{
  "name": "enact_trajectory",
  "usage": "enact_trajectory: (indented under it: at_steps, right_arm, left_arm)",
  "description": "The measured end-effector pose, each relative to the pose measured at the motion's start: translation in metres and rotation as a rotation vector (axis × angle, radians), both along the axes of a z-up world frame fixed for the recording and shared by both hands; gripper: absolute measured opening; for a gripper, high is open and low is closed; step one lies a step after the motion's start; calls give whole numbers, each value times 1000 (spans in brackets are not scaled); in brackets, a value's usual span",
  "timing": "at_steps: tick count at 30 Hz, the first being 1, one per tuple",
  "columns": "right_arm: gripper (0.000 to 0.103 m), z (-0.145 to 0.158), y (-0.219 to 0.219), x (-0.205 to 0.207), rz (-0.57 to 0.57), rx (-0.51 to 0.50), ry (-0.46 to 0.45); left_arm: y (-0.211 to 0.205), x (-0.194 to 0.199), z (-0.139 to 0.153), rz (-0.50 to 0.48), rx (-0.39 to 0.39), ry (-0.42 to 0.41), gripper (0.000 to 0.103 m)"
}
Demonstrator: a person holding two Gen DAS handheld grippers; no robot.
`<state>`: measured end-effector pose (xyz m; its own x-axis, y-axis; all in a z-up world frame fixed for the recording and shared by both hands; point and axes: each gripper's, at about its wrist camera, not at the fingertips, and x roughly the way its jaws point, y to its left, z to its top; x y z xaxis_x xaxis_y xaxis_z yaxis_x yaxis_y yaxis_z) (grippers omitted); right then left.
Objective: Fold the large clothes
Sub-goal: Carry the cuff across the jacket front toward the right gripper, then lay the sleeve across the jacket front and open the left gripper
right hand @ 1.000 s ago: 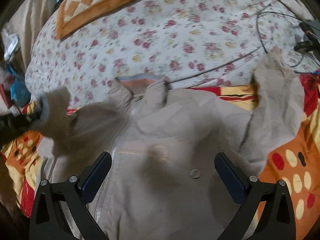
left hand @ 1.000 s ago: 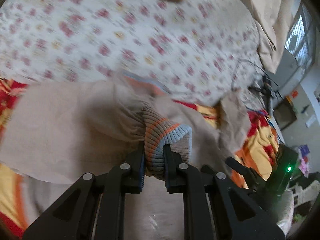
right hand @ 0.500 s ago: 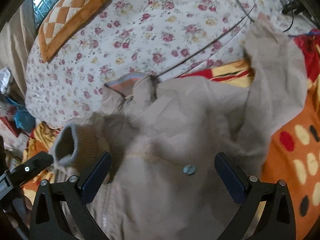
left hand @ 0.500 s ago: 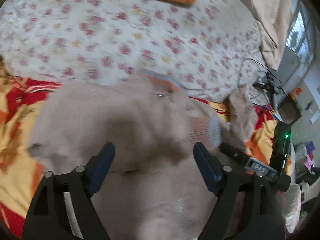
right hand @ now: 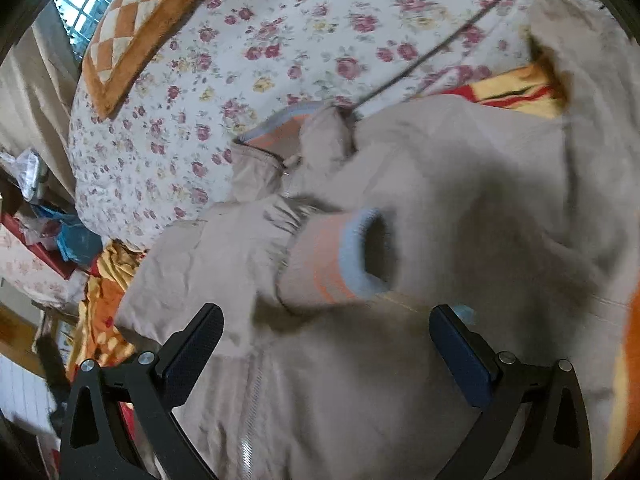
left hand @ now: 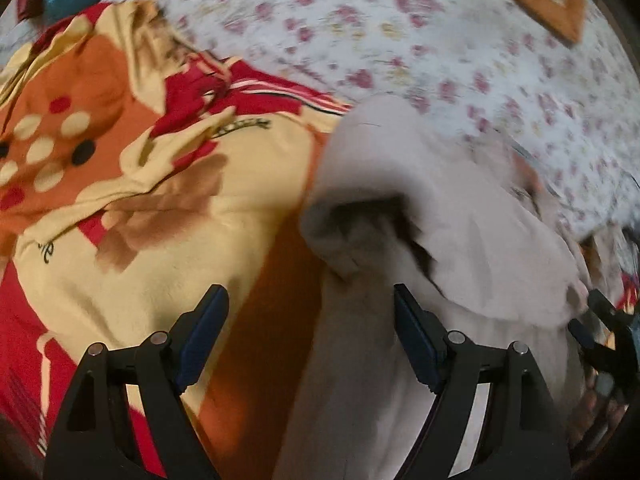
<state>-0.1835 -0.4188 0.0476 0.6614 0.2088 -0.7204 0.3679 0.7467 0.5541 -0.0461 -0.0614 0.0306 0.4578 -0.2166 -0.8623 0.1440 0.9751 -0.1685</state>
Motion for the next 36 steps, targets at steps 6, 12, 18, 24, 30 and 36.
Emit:
enact_trajectory:
  at_steps: [6,12,18,24,30,36]
  right_arm:
    - [26,24,12,39,55,-156,21]
    - [18,84,-25,3,-91,-283,-110]
    - [20,6,-48,26,-54,-342,121]
    - [55,26,-49,-11,-135,-403,93]
    - [49,50,-31,-18,-35,-405,60]
    - [44,36,-13,11,57,-469,72]
  left_arm:
    - [2,17,-10,39,84,-20,81]
    - [19,29,-14,108,-4,18,84]
    - [8,17,-11,66,95,10,84]
    - [34,-12,15,99,56,2,84]
    - [23,-8,38,94,-46,-63,84]
    - [-22,11,22,5,-1,-32,84]
